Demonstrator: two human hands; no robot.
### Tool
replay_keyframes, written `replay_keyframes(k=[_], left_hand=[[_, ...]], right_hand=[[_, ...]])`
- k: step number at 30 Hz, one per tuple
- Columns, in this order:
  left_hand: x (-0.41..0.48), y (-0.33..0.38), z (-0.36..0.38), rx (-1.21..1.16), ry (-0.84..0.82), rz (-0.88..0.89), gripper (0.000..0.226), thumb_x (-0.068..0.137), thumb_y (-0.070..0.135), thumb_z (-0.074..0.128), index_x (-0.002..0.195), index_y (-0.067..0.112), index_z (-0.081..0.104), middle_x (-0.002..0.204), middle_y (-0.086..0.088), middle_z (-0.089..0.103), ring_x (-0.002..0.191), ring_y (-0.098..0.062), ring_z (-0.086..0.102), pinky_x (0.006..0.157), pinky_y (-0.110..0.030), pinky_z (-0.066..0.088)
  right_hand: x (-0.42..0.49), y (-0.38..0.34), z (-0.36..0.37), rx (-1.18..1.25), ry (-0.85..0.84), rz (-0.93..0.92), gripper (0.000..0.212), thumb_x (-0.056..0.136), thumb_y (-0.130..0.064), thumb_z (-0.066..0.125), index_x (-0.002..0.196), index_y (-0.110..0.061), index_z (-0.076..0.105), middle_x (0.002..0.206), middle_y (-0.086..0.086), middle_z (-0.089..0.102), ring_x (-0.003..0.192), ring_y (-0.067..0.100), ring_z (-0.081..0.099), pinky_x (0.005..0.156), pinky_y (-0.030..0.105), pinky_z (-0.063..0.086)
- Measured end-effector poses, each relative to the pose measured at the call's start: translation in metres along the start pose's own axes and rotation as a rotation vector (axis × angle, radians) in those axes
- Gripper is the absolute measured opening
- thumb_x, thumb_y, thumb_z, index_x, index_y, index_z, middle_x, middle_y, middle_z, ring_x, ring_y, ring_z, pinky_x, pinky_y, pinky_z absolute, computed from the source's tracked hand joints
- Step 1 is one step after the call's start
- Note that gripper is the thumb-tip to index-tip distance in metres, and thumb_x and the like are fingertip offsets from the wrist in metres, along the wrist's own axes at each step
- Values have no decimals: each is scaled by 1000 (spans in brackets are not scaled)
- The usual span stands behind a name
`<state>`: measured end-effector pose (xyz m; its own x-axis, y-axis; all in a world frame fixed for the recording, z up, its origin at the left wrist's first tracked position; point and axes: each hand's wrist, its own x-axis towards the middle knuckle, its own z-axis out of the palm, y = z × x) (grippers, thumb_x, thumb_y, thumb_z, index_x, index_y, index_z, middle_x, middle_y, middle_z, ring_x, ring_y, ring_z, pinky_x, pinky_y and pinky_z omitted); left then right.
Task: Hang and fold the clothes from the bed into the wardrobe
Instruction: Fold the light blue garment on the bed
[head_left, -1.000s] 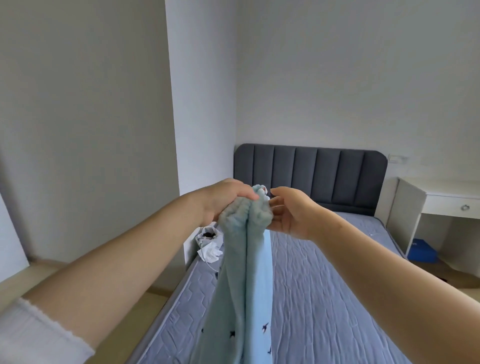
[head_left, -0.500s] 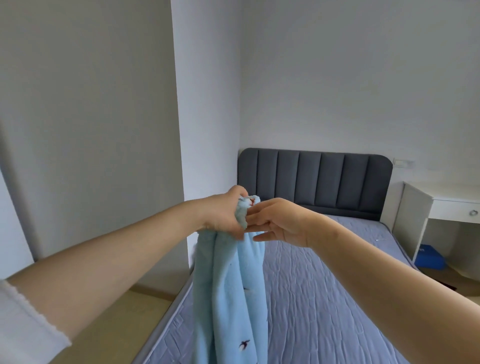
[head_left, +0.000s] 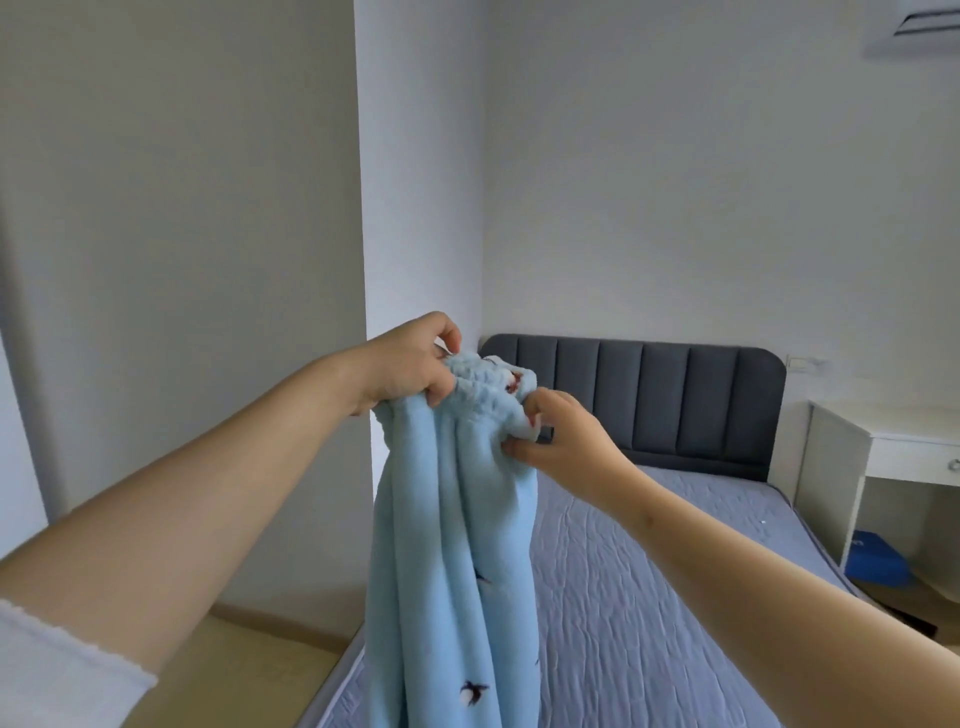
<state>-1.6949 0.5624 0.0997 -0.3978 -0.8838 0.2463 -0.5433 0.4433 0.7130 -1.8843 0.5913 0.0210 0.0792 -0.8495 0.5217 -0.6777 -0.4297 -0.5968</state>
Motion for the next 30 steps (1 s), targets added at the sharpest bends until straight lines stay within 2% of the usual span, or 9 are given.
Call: replay_keyframes(k=[4,8,11,16,18,20,24,28,30], left_hand=[[6,24,-16,234,66,152,37,72,-9,46,77,27,40,72,2,43,58,-15,33,49,-24,28],[6,42,-26,454,25,247,38,75,-4,42,77,34,41,86,7,49,68,-10,40,58,-24,33],[6,43,-18,404,-30,265,44,71,-7,41,74,37,46,88,6,56,76,-15,47,64,-27,39],[15,40,-11,249,100,187,34,68,-6,49,76,27,43,80,0,50,65,-18,42,59,-28,36],[16,39,-12,213,112,163,35,66,-7,50,76,25,42,77,1,47,63,-17,38,54,-25,32],[11,39,-13,148,81,166,33,58,-2,52,74,25,43,72,2,44,60,-17,35,51,-23,29],[-1,34,-6,298,-68,237,32,55,15,49,79,36,46,79,-1,53,60,-13,39,51,-23,34],[-4,15,3,625,-186,191,44,78,17,50,110,46,41,91,-1,58,76,-15,52,66,-28,44],[-5,7,7,645,-144,212,33,79,15,47,94,43,45,86,3,59,80,-15,54,68,-29,46]], right_hand=[[14,-19,-27,263,217,4,28,80,-3,53,64,-22,39,57,-7,41,47,2,35,42,13,30],[22,-47,-60,512,388,-73,27,84,-6,59,66,-21,45,51,-6,39,47,7,31,43,19,25],[20,-61,-76,367,404,-152,22,86,-26,65,70,-24,50,47,-9,40,45,8,30,43,18,25],[2,-52,-54,225,70,-157,22,76,-34,73,88,-29,56,96,-13,53,90,-1,50,78,15,40],[1,-38,-46,-63,21,-120,44,69,-35,80,104,-27,54,126,-12,41,121,11,34,98,25,30],[-1,-32,-46,-188,-16,-58,43,66,-34,81,92,-26,48,135,-3,34,122,15,28,96,26,29],[4,-28,-52,-81,-4,89,27,65,-12,77,74,-16,51,77,-2,52,79,16,47,59,23,38],[7,-29,-58,271,90,209,28,63,10,64,68,-16,55,69,1,54,69,20,53,62,30,45],[5,-30,-56,305,35,189,31,63,12,64,70,-17,57,70,1,55,70,19,54,63,30,47]])
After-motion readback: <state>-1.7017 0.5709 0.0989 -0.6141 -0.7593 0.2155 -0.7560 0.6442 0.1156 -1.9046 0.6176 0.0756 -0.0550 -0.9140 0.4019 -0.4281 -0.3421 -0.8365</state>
